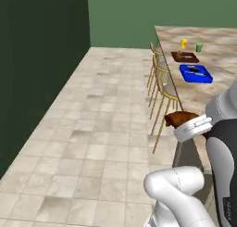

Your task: Gather the mushroom and lemon from the fridge and place them on a tray on the dining counter. Then gather the chicken drumstick and fish from the fridge and place them on the other tray.

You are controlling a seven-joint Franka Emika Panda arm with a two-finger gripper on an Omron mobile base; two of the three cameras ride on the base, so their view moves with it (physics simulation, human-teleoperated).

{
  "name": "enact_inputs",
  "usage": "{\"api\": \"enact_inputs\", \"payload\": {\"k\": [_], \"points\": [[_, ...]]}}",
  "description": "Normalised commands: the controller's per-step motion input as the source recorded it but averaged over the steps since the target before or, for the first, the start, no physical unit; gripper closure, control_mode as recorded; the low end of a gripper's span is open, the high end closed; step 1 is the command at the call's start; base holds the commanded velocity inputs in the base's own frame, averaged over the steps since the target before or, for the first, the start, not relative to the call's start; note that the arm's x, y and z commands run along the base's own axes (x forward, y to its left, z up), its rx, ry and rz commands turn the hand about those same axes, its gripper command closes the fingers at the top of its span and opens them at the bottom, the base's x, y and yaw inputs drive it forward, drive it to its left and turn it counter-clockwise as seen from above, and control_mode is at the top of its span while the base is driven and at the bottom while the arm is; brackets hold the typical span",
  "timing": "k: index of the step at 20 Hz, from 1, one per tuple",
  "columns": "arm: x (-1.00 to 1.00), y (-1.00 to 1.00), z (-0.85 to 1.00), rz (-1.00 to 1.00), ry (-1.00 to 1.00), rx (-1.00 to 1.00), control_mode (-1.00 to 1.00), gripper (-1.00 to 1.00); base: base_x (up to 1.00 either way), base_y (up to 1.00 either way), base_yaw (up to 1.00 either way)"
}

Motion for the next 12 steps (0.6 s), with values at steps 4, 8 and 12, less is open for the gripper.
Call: {"api": "enact_inputs", "payload": {"k": [4, 8, 12], "points": [[0.0, 0.0, 0.0, 0.0, 0.0, 0.0, 1.0, 1.0, 0.76, 0.6, -0.5], [0.0, 0.0, 0.0, 0.0, 0.0, 0.0, 1.0, 1.0, 0.76, 0.6, -0.5], [0.0, 0.0, 0.0, 0.0, 0.0, 0.0, 1.0, 1.0, 0.77, 0.59, -0.51]]}}
